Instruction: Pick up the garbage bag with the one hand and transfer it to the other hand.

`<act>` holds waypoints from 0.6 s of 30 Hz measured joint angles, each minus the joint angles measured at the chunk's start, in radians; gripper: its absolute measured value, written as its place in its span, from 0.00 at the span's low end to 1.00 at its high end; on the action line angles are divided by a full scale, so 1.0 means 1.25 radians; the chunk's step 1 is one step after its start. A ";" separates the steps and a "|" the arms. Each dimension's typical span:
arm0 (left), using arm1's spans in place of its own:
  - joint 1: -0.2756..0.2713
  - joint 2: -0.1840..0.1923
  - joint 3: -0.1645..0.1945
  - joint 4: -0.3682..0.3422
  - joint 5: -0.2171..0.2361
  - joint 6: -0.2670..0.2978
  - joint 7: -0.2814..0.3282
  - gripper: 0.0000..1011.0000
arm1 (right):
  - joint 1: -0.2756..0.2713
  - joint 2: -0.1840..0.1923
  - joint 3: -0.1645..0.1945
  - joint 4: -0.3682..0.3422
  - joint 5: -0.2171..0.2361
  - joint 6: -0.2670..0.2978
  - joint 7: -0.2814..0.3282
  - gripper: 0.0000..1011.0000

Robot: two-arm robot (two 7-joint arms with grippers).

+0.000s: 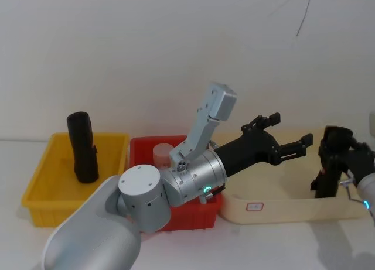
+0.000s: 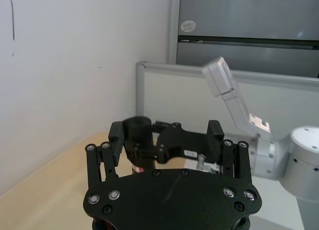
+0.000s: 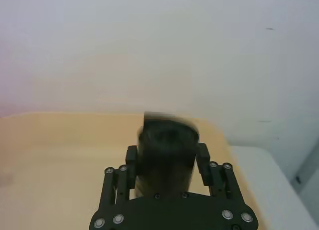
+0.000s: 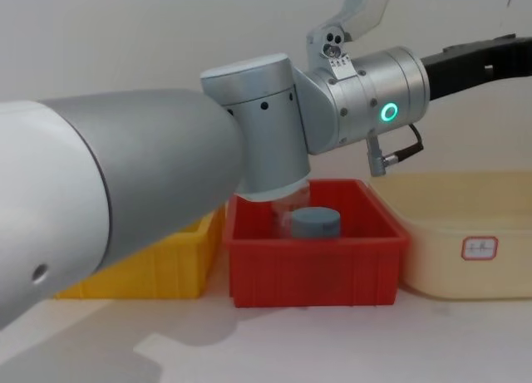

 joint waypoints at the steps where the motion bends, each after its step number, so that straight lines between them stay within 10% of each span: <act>1: 0.000 0.000 0.000 0.000 0.000 0.000 0.000 0.99 | 0.005 0.001 0.000 0.006 -0.003 0.000 -0.002 0.69; 9: 0.020 0.016 -0.005 -0.042 0.000 -0.001 0.023 0.99 | 0.041 0.014 0.000 0.034 -0.036 -0.001 -0.022 0.95; 18: 0.073 0.060 -0.024 -0.154 0.015 -0.012 0.090 0.99 | 0.053 0.022 -0.006 0.002 -0.063 -0.020 -0.029 0.99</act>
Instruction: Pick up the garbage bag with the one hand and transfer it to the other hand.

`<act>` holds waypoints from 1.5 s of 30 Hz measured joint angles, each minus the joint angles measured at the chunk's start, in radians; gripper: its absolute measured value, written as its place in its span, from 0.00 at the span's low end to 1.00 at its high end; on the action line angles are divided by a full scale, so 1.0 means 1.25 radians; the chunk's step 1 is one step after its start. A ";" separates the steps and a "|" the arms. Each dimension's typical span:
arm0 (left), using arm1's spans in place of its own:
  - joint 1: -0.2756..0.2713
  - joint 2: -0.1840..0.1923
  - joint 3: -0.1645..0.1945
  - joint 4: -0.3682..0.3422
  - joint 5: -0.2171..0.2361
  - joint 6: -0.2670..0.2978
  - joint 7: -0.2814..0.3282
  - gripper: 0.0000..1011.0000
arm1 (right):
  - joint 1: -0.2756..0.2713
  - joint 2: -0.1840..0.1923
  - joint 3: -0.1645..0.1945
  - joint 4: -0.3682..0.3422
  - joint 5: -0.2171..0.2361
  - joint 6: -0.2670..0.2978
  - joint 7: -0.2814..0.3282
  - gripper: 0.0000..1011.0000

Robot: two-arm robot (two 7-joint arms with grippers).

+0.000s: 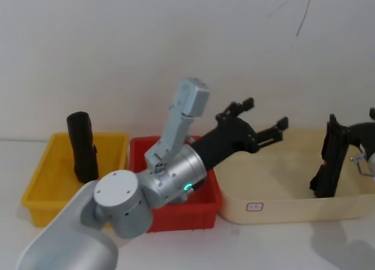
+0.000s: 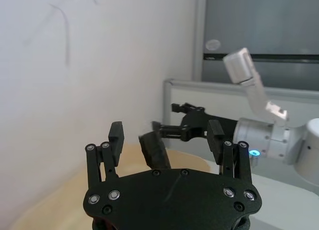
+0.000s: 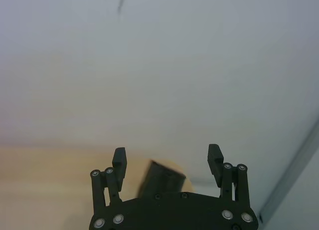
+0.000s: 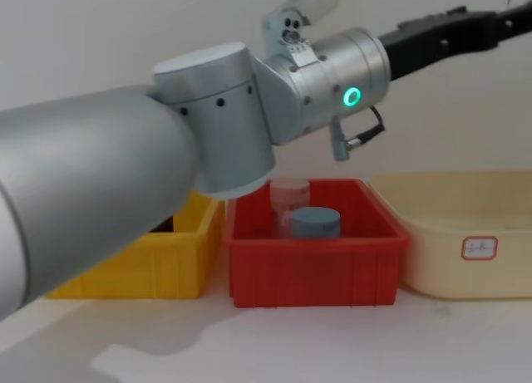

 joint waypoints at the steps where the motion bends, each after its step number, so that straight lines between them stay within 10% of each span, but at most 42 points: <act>1: 0.005 0.004 -0.002 -0.010 0.003 -0.001 0.009 0.99 | 0.001 0.001 -0.003 -0.011 -0.003 -0.004 0.000 0.99; 21: 0.146 0.124 -0.088 -0.289 0.062 0.007 0.165 0.99 | -0.030 -0.013 -0.056 -0.161 -0.003 -0.015 0.084 0.99; 45: 0.181 0.160 -0.127 -0.369 0.081 0.057 0.207 0.99 | -0.162 -0.041 -0.167 -0.280 0.076 0.081 0.221 0.99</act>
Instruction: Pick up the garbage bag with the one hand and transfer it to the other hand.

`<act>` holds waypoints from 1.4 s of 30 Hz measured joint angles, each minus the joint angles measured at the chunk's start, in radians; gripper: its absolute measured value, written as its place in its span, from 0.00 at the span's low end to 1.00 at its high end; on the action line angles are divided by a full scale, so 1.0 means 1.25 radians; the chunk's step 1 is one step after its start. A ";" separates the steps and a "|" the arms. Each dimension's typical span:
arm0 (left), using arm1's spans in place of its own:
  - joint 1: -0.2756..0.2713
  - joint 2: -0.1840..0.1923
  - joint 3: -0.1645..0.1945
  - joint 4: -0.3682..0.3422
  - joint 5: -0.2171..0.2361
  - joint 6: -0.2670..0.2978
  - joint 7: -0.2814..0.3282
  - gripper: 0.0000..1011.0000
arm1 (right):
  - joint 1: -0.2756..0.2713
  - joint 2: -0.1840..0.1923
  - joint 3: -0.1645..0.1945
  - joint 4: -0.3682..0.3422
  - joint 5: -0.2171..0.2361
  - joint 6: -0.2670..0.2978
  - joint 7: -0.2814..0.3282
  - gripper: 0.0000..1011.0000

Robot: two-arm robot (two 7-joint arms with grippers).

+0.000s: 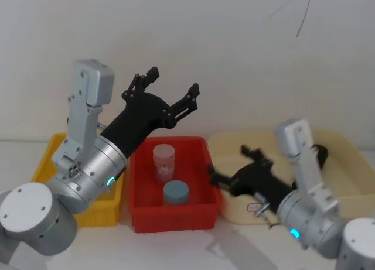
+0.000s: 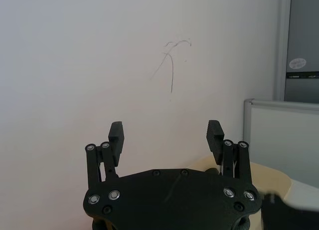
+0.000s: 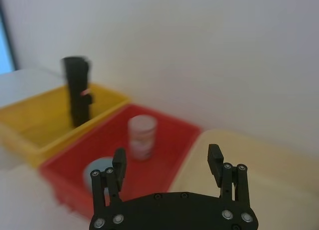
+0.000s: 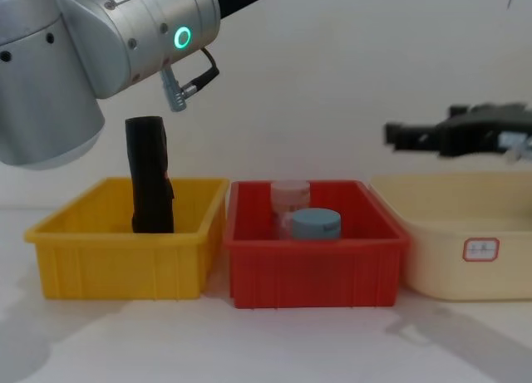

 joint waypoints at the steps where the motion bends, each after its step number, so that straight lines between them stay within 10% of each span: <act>1: 0.001 0.001 -0.001 -0.002 0.000 0.002 0.001 0.99 | -0.004 -0.001 -0.005 -0.001 0.002 0.003 0.005 0.99; 16: 0.004 0.005 -0.006 -0.011 0.003 0.009 0.006 0.99 | -0.019 -0.026 -0.080 0.037 0.027 0.015 0.055 0.99; 42: 0.006 0.006 -0.008 -0.014 0.004 0.012 0.008 0.99 | 0.084 -0.051 -0.106 0.185 0.043 -0.005 0.075 0.99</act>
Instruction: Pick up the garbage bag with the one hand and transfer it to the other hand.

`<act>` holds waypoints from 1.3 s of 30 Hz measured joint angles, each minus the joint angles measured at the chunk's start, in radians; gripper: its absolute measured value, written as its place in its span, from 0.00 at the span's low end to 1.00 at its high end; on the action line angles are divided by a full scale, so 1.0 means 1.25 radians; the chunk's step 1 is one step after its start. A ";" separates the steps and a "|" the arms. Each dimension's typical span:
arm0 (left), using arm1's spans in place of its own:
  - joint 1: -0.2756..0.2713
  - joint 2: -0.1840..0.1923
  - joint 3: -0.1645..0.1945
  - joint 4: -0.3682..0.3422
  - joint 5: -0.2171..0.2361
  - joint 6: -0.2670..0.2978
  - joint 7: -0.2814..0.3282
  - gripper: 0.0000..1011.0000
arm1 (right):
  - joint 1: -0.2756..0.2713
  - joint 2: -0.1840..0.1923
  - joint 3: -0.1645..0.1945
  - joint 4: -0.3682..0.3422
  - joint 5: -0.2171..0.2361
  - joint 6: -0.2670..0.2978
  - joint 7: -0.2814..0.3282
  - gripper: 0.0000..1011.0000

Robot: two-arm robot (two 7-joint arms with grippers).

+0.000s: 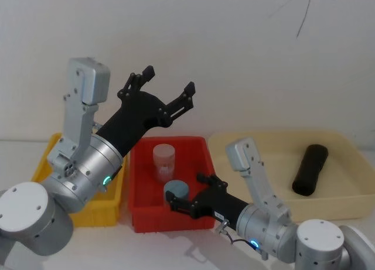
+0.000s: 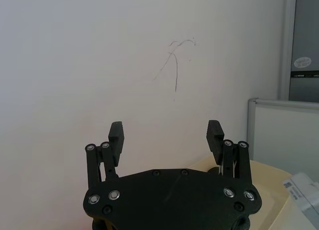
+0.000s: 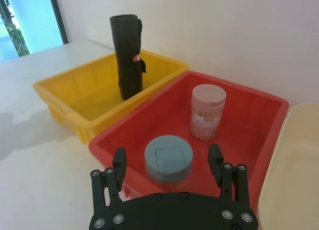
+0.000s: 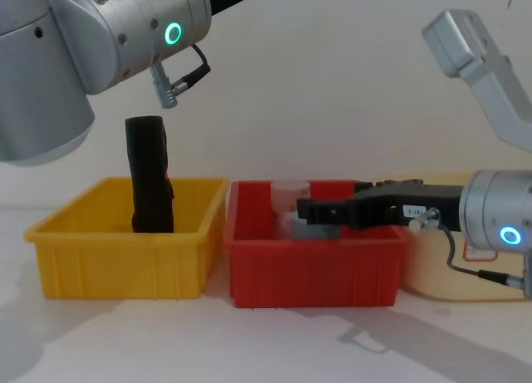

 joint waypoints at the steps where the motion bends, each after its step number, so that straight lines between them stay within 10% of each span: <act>1: 0.000 0.000 0.000 0.000 0.000 0.000 0.000 0.99 | 0.002 -0.001 -0.001 0.003 0.000 0.000 0.000 0.99; 39: 0.000 0.000 0.000 0.000 0.000 0.000 0.000 0.99 | 0.087 -0.019 -0.039 0.145 -0.004 -0.018 -0.016 0.99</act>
